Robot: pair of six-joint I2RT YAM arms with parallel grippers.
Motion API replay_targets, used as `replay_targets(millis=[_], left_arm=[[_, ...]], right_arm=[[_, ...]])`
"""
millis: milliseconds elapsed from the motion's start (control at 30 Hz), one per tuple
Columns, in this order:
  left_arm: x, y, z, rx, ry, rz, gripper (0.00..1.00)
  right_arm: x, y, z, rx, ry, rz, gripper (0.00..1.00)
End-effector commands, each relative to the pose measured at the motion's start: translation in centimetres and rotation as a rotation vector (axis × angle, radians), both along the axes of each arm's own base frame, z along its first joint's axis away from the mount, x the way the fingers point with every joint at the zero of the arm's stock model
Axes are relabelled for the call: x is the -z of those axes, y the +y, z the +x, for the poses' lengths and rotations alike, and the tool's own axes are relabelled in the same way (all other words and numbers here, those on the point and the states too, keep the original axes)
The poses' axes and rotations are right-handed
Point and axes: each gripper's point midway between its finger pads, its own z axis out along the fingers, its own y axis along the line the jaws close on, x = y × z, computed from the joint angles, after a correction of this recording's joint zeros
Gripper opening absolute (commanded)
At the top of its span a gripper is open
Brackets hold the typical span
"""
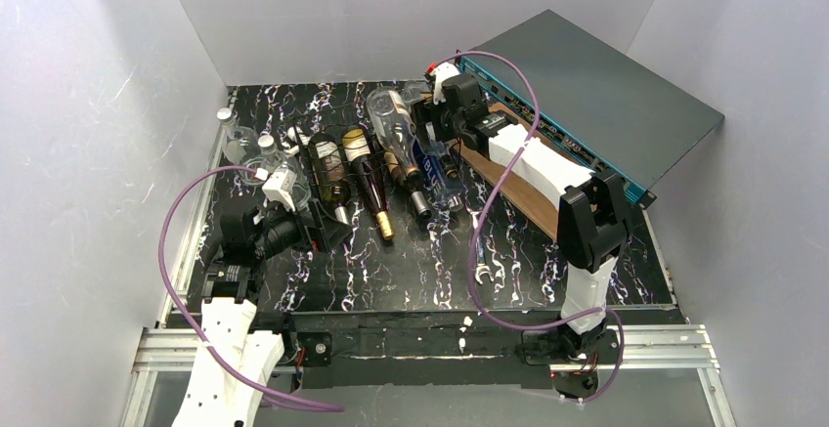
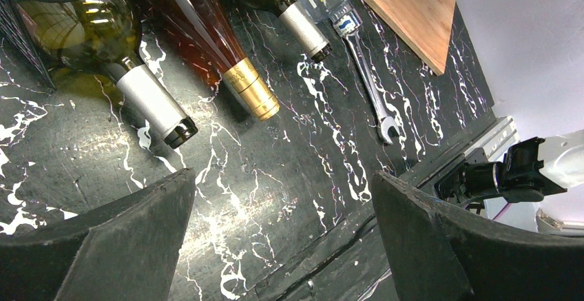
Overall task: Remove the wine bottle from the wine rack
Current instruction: Pick up the wine bottle from the wine rack.
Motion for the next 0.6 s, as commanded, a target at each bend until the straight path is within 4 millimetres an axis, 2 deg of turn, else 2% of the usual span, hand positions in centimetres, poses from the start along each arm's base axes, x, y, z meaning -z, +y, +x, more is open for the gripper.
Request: replay_targets(millis=[0, 200, 333, 400, 567], left_arm=[[-0.5, -0.2, -0.2, 0.023, -0.014, -0.004, 0.98], [-0.5, -0.2, -0.2, 0.024, -0.015, -0.004, 0.98], [-0.5, -0.2, -0.2, 0.024, -0.017, -0.004, 0.98], [-0.5, -0.2, -0.2, 0.024, -0.017, -0.004, 0.98], [-0.6, -0.2, -0.2, 0.025, -0.019, -0.004, 0.98]], right_arm=[[-1.8, 0.9, 1.7, 0.02, -0.056, 0.04, 0.94], [-0.6, 1.0, 2.0, 0.035, -0.03, 0.029, 0.92], [-0.4, 0.9, 2.1, 0.041, -0.026, 0.028, 0.87], [-0.5, 0.9, 2.1, 0.045, -0.029, 0.03, 0.78], [-1.7, 0.7, 2.1, 0.049, -0.053, 0.04, 0.41]])
